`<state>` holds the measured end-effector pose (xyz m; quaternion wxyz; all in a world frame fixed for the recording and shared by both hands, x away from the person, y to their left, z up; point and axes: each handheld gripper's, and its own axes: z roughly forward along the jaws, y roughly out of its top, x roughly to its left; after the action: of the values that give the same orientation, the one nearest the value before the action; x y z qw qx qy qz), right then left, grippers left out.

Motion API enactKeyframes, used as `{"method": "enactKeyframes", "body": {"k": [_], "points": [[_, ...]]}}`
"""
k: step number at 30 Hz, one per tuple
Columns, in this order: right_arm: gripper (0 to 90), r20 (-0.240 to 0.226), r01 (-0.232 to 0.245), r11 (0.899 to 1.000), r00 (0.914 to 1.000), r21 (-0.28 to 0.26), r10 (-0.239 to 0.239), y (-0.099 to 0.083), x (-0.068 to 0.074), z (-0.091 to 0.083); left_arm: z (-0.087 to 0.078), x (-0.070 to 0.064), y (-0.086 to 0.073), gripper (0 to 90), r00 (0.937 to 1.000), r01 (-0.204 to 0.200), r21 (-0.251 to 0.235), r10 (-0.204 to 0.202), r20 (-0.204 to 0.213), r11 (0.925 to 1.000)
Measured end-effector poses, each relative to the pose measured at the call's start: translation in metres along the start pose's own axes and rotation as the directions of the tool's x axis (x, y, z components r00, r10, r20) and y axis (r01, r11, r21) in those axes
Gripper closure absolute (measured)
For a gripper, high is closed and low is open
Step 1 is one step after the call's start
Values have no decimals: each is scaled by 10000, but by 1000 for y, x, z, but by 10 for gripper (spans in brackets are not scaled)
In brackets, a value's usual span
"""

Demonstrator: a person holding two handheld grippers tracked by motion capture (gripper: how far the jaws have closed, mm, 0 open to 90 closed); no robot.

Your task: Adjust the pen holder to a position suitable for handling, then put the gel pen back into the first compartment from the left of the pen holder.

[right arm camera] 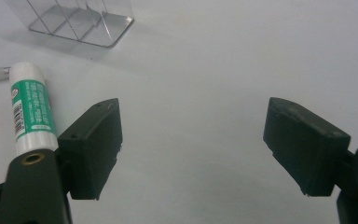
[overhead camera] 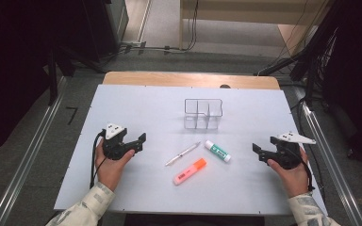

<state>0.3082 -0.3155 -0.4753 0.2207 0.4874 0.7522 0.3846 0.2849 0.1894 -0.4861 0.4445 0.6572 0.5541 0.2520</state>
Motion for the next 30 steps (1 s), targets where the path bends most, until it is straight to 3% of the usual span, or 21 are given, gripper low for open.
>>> {"method": "enactKeyframes", "body": {"k": [30], "points": [[184, 82, 93, 10000, 9999, 19, -93, 0, 1, -1, 1, -5, -1, 211, 9998, -167, -115, 167, 73, 9998]]}}
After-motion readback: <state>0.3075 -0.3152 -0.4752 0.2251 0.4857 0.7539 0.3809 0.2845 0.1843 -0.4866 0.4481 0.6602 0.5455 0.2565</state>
